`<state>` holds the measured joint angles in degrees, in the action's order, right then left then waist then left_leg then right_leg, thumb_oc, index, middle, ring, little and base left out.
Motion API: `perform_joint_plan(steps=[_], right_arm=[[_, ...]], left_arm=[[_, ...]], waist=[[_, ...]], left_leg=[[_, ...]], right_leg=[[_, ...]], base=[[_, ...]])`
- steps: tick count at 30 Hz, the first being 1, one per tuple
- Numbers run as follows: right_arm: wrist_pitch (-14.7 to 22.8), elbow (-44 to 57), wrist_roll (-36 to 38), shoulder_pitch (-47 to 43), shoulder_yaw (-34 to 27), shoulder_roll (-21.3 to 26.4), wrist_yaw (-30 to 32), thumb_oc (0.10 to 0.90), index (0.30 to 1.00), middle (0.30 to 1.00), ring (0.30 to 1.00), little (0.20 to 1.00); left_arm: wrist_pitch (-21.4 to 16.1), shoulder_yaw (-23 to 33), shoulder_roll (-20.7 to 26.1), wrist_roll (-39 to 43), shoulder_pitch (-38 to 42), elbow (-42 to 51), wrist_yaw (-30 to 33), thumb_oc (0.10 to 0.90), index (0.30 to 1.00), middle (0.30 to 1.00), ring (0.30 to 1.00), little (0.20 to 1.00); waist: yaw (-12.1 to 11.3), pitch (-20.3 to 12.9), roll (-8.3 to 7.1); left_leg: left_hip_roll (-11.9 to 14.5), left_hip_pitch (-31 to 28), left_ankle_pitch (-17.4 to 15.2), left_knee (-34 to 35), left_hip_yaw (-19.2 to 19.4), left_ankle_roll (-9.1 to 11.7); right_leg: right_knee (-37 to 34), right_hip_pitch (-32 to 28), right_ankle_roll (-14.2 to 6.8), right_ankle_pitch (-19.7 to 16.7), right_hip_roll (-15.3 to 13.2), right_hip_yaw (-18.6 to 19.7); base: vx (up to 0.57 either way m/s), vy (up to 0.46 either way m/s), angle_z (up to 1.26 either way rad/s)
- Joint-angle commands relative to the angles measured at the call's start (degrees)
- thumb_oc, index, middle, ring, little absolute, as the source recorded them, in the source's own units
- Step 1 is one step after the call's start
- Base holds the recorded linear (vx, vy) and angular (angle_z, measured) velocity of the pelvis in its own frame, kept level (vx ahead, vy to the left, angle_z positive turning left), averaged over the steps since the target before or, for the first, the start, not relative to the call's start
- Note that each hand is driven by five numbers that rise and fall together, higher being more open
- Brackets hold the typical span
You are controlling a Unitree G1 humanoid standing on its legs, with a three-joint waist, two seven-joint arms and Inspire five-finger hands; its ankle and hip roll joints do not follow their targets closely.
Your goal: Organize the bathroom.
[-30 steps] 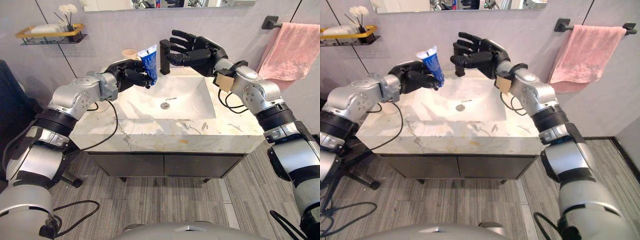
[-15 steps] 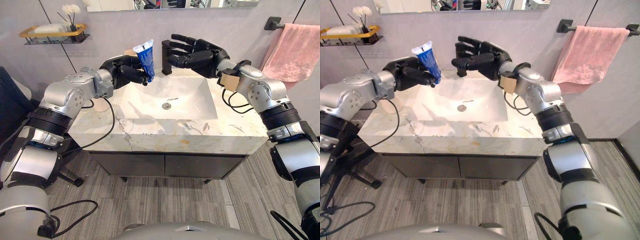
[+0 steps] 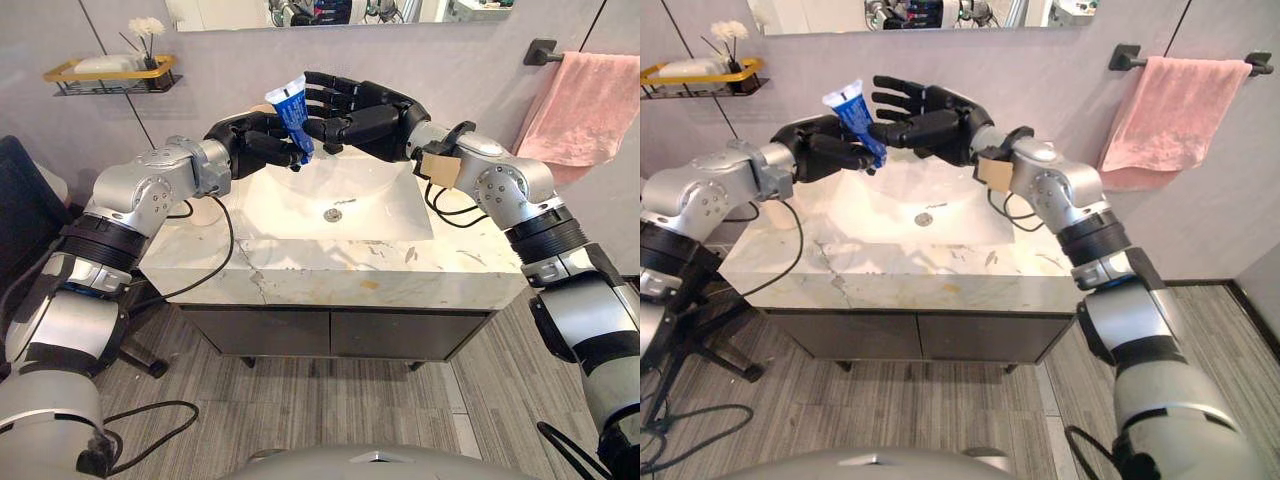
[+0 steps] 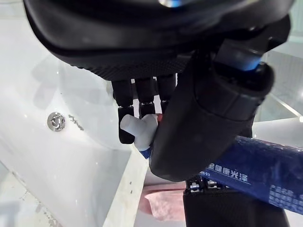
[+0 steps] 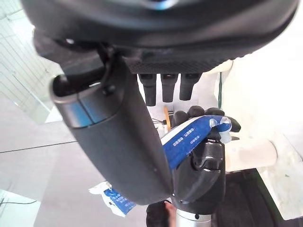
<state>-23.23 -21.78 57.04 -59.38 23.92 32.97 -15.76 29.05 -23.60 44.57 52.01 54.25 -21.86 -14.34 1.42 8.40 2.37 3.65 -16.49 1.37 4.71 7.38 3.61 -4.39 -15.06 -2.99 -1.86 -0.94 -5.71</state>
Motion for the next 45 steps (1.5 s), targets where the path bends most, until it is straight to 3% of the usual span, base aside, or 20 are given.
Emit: perform_joint_plan(steps=[1, 19, 32, 45], right_arm=[[9.27, 0.47, 3.76, -4.97, -0.80, -1.85, -0.77, 0.800, 0.900, 0.900, 0.900, 0.900], [16.56, -5.07, -2.72, -9.79, 1.60, -2.35, 3.30, 0.800, 0.900, 0.900, 0.900, 0.900], [18.04, -7.71, -4.08, -10.04, 2.51, -0.88, 4.02, 0.800, 0.900, 0.900, 0.900, 0.900], [18.30, -8.14, -2.12, -10.48, 2.89, -0.22, 4.62, 0.800, 0.900, 0.900, 0.900, 0.900]], left_arm=[[-4.64, 1.75, -1.30, 3.74, 7.80, -3.37, 0.09, 0.400, 0.300, 0.300, 0.300, 0.300], [-2.61, -0.18, -3.65, 3.90, 9.00, -4.10, -0.39, 0.400, 0.300, 0.300, 0.300, 0.300], [-0.32, -0.52, -3.67, 4.56, 8.35, -3.34, -0.47, 0.400, 0.300, 0.300, 0.300, 0.300], [4.62, -2.31, -3.10, 2.79, 7.97, -4.18, -4.67, 0.400, 0.300, 0.300, 0.300, 0.300]], waist=[[-2.28, -12.15, -0.75], [-2.92, -12.48, -0.69], [-2.91, -12.59, -0.78], [-2.91, -12.96, -1.10]], left_leg=[[-1.55, 4.63, -0.63, -3.59, -5.25, 0.16], [-1.84, 4.21, -0.62, -3.44, -5.74, 0.17], [-2.03, 3.79, -1.12, -4.42, -6.05, 0.04], [-2.32, 3.72, -1.65, -5.51, -6.64, -0.23]], right_leg=[[5.49, 2.44, -2.36, 5.56, 0.04, -0.07], [5.37, 1.84, -2.54, 5.33, -0.30, -0.55], [6.11, 1.49, -2.61, 5.52, -0.55, -0.27], [6.34, 1.27, -2.74, 5.42, -0.40, 0.65]], base=[[0.00, 0.000, 0.00], [0.00, 0.000, 0.00], [0.02, 0.000, 0.00], [0.00, 0.001, 0.00]])
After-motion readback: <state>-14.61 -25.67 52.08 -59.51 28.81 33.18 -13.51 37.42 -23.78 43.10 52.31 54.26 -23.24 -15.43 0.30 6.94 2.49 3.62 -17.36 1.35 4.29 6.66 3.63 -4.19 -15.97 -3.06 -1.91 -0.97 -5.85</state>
